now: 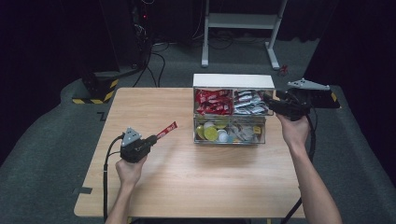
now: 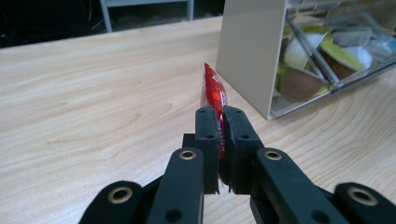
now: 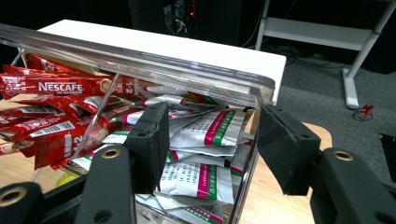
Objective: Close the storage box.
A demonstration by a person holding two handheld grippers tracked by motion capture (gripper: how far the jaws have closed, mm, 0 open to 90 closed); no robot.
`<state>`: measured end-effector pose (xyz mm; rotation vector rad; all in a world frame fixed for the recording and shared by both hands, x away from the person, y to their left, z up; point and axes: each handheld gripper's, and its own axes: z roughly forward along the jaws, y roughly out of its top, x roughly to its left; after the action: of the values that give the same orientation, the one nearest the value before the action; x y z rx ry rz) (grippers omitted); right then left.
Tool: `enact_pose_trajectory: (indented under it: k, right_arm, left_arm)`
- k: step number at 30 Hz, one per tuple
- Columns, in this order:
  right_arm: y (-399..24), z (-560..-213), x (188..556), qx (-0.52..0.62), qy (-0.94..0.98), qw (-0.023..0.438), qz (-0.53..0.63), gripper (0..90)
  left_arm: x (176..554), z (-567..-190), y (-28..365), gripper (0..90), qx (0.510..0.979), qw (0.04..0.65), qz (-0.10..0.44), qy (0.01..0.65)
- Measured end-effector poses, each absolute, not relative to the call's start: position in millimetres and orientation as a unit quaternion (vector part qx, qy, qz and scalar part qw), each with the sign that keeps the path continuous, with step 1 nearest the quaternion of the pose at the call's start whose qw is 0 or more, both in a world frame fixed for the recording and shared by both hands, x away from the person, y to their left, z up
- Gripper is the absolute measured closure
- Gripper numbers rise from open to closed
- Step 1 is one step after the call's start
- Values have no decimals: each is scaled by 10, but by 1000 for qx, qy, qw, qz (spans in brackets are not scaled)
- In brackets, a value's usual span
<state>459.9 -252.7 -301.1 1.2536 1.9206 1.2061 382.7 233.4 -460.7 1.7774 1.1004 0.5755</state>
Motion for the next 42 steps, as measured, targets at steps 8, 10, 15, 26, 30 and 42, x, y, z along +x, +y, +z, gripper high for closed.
enact_pose_trajectory:
  k: [8, 10, 15, 26, 30, 42]
  right_arm:
    - [-2523, -3014, 4599, 464, 714, 276, 445, 440]
    - [-2518, -3016, 4598, 464, 714, 277, 445, 439]
    - [-2520, -3023, 4599, 465, 714, 275, 445, 439]
    - [-2525, -3030, 4602, 466, 714, 272, 447, 435]
    - [-2527, -3030, 4603, 465, 714, 271, 448, 435]
    - [-2540, -3034, 4604, 465, 713, 266, 452, 434]
  left_arm:
    - [3868, -4766, 2285, 849, 733, 455, 223, 454]
    - [3877, -4791, 2280, 849, 733, 456, 220, 454]
    - [3892, -4848, 2261, 848, 736, 449, 218, 458]
    - [3910, -4945, 2204, 842, 741, 439, 213, 462]
    - [3909, -4962, 2212, 839, 740, 440, 207, 466]
    - [3927, -5015, 2183, 832, 754, 418, 197, 467]
